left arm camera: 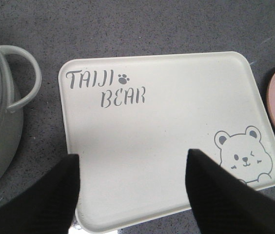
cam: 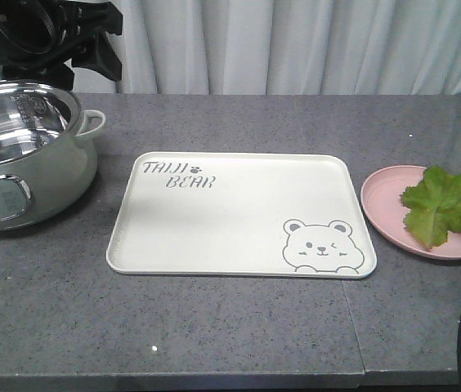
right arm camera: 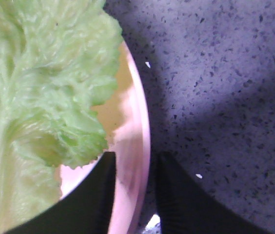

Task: Transfer vegetables to tray and serve
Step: 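Grasp the rim of the pink plate with the right gripper, then lift the pink plate and carry it over the tray with the right gripper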

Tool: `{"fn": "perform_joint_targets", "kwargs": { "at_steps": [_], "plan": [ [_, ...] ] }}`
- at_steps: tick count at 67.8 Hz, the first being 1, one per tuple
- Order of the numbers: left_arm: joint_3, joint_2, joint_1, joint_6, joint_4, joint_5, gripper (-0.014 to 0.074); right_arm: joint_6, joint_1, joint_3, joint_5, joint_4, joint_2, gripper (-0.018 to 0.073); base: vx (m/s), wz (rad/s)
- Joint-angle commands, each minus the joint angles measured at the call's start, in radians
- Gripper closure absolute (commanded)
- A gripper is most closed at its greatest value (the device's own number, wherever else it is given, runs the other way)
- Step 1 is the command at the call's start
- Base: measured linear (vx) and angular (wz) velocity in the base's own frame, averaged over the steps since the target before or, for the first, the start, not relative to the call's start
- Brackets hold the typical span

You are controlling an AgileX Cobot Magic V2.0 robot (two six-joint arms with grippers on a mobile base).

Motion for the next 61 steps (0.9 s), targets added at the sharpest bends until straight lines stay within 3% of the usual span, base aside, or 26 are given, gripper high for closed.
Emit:
{"fn": "perform_joint_targets", "kwargs": {
  "at_steps": [1, 6, 27, 44, 50, 61],
  "plan": [
    [-0.018, -0.042, 0.0, 0.001, -0.016, -0.036, 0.0153, -0.009, -0.004, -0.026, -0.02, 0.018, -0.037, 0.0514, 0.0, 0.0],
    [-0.018, -0.042, 0.0, 0.001, -0.016, -0.036, 0.0153, -0.009, -0.005, -0.026, -0.024, 0.019, -0.037, 0.0576, 0.0, 0.0],
    [-0.018, -0.042, 0.0, 0.001, -0.016, -0.036, 0.0153, -0.031, -0.007, -0.046, -0.066, 0.044, -0.1, 0.0569, 0.0, 0.0],
    [-0.018, -0.042, 0.0, 0.001, -0.016, -0.036, 0.0153, -0.037, -0.004, -0.21, 0.078, 0.05, -0.123, 0.0569, 0.0, 0.0],
    [-0.018, -0.042, 0.0, 0.001, -0.016, -0.036, 0.0153, -0.082, -0.004, -0.268, 0.13, 0.125, -0.123, 0.0569, 0.0, 0.0],
    [-0.018, -0.042, 0.0, 0.001, -0.016, -0.036, 0.0153, -0.268, 0.011, -0.341, 0.255, 0.405, -0.123, 0.0566, 0.0, 0.0]
  ]
}}
